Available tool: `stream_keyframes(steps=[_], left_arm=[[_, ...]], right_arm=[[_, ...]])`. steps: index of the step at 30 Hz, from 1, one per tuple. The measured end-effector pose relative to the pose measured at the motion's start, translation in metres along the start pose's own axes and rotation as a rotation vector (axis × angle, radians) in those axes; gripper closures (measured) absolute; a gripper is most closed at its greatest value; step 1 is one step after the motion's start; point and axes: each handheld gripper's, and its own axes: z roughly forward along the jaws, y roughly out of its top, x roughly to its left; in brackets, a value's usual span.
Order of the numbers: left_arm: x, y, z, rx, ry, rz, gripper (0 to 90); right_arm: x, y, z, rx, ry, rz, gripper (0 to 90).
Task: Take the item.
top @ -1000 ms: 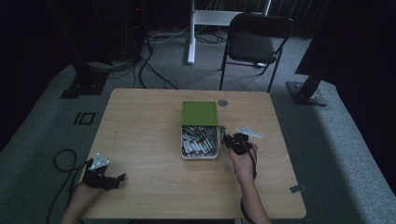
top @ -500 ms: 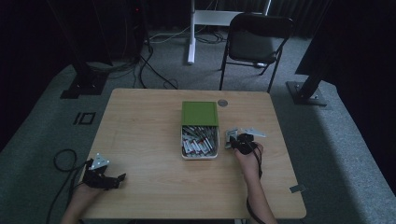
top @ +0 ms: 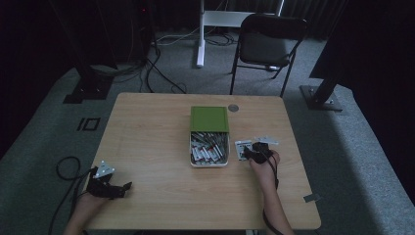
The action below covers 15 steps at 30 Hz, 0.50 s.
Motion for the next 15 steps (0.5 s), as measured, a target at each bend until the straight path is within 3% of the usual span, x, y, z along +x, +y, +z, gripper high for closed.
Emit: stream_keyframes(steps=[8, 15], left_arm=[[0.000, 0.000, 0.000, 0.000, 0.000, 0.000, 1.4], [0.000, 0.000, 0.000, 0.000, 0.000, 0.000, 1.4]], right_arm=[[-0.013, -0.006, -0.009, -0.028, -0.012, 0.016, 31.0], [-0.028, -0.015, -0.021, -0.029, -0.032, 0.033, 22.0]])
